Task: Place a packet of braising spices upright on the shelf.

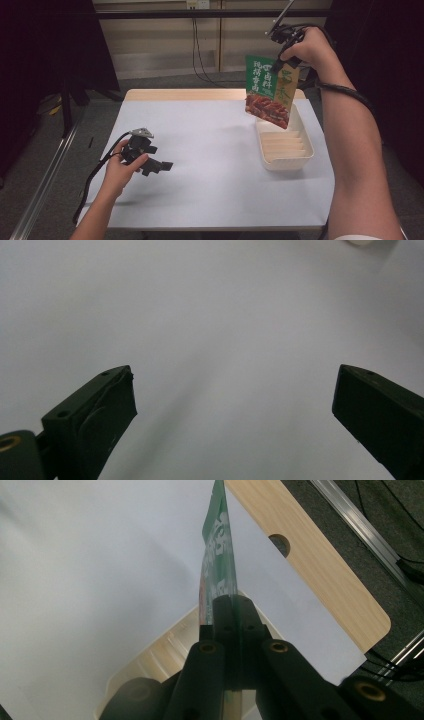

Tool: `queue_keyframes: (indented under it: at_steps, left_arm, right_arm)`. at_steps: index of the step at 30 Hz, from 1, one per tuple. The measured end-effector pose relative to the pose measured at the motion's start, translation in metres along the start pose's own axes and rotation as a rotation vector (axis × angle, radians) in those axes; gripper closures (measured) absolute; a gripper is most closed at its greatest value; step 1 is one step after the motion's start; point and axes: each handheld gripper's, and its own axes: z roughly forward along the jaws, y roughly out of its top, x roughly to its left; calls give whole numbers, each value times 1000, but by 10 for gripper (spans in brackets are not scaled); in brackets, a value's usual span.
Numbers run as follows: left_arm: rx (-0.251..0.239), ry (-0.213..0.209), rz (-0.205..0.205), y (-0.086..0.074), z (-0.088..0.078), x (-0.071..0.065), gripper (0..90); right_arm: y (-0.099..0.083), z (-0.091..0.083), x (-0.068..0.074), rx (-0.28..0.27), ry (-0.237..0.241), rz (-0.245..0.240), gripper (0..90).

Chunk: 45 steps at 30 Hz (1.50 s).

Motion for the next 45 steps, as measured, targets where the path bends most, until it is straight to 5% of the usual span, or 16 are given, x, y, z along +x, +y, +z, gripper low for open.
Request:
queue_keyframes:
  at_steps: [30,45]
  left_arm:
    - [7,-9,-9,-1,4,-2,38]
    - [13,-15,-14,-1,6,-3,41]
  right_arm:
    - [-37,2,-21,7,-14,1,900]
    - [-38,1,-26,0,-39,-14,900]
